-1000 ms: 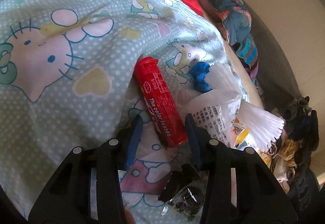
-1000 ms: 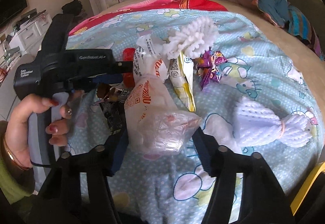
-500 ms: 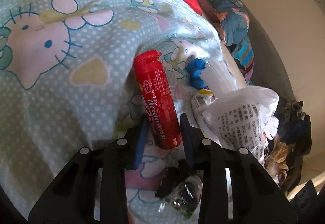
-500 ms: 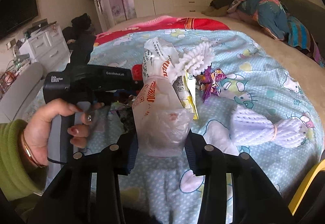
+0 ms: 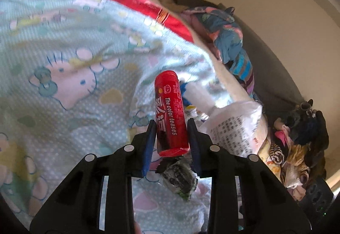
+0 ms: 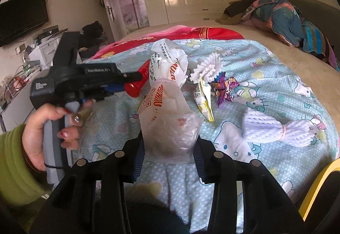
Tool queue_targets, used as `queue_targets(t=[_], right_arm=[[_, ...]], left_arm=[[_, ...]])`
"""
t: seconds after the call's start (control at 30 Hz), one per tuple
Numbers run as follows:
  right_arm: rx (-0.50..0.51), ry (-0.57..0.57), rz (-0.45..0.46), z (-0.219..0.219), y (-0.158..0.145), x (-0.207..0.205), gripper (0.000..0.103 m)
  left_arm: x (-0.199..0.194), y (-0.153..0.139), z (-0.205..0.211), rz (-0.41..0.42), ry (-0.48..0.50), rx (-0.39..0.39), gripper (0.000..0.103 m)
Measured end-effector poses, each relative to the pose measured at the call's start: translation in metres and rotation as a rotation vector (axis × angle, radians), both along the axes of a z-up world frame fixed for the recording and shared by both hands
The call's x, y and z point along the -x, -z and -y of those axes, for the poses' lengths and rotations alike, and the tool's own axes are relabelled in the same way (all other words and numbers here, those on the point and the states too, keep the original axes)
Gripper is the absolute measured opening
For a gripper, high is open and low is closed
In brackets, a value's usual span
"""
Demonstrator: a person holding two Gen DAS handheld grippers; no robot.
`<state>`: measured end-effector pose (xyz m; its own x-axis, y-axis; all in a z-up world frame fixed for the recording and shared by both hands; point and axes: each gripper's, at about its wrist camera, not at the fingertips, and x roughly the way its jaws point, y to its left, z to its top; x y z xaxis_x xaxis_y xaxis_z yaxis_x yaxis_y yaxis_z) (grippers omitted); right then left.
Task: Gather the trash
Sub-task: 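Carry the red tube and white bag over the yellow bin with both grippers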
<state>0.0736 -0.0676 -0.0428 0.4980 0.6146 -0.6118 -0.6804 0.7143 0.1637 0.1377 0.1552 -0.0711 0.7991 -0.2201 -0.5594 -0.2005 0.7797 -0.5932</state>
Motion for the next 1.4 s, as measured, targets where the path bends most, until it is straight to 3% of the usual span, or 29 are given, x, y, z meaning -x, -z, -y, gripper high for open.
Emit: queue_targets(t=[0.6,1.4], right_arm=[[-0.061,0.074,0.044,0.036,-0.028,0.018,0.038],[-0.105,0.368,0.048,0.142,-0.034,0.017,0.038]], left_arm=[[0.023,-0.048,0.033,0.130,0.109,0.019,0.023],[0.028,-0.069,0.099,0.180,0.295,0.006,0.023]])
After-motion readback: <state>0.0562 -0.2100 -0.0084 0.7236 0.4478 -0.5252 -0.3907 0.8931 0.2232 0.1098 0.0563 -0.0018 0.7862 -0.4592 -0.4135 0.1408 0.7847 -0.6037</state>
